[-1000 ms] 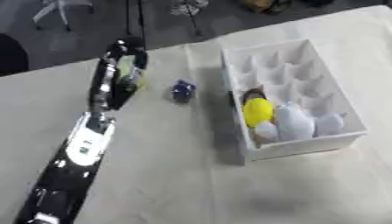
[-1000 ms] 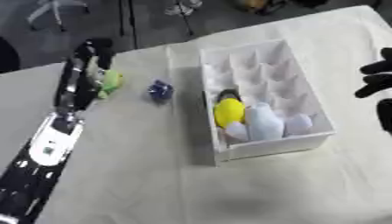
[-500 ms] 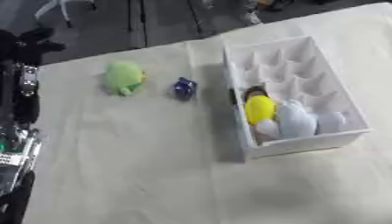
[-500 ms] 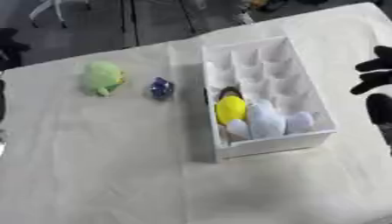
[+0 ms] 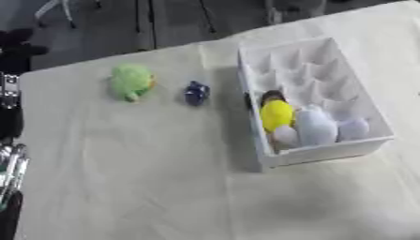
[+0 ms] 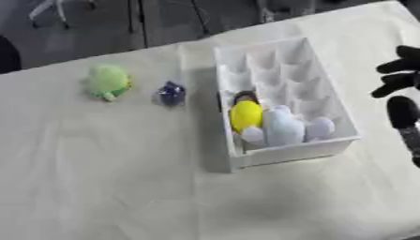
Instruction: Pick up objects on the table and place them in the box.
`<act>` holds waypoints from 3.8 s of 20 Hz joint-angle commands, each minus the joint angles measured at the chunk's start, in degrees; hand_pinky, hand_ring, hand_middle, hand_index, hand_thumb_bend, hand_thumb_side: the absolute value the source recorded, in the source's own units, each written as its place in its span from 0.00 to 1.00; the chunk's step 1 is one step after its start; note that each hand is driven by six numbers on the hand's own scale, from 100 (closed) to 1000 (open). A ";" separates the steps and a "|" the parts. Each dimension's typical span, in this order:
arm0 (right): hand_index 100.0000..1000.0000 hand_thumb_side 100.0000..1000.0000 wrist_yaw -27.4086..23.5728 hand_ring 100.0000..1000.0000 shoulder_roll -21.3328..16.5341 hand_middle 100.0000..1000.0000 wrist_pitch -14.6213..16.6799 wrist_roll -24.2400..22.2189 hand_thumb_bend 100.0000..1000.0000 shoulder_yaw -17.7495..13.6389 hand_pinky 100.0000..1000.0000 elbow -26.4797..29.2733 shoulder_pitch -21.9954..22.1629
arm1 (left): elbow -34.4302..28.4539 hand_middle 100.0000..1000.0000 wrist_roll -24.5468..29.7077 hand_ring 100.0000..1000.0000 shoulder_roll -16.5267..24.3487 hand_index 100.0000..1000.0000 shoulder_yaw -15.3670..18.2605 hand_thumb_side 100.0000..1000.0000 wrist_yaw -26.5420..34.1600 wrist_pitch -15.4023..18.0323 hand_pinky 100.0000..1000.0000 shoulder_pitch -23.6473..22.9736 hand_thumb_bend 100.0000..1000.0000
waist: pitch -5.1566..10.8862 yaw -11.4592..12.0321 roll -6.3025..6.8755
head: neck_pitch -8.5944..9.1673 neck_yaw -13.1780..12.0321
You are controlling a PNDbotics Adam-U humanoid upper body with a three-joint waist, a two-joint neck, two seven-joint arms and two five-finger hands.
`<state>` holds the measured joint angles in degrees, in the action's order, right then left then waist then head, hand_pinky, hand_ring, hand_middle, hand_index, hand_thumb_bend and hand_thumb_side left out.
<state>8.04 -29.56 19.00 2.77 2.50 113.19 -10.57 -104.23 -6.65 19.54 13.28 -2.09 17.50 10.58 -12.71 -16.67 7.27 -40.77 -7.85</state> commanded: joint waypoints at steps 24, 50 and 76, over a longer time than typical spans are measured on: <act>0.91 0.72 0.16 0.52 -1.17 0.68 -0.28 0.47 0.29 -0.78 0.72 1.40 -0.32 | -2.23 0.74 0.74 0.67 -0.49 0.78 1.92 0.81 -2.29 -0.73 0.95 -0.49 0.49 | 0.75 0.56 -0.88 | 0.70 1.90; 0.91 0.72 -0.03 0.52 -1.21 0.68 -0.42 0.51 0.29 -0.96 0.72 1.40 -0.28 | -2.28 0.74 0.89 0.67 -0.46 0.78 1.87 0.83 -1.50 -0.88 0.95 -0.30 0.48 | 0.95 0.86 -1.06 | 0.69 1.50; 0.91 0.72 0.19 0.52 -1.13 0.68 -0.57 0.56 0.29 -0.98 0.72 1.40 -0.22 | -3.79 0.73 1.30 0.67 -0.86 0.78 1.69 0.81 -2.76 -0.97 0.95 -0.67 0.50 | 0.69 1.26 -0.89 | 0.81 1.42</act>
<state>8.04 -29.56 18.46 3.21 2.14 113.19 -10.51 -106.70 -5.52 17.75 14.65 -4.60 16.51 9.62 -12.70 -15.48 7.27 -40.47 -6.34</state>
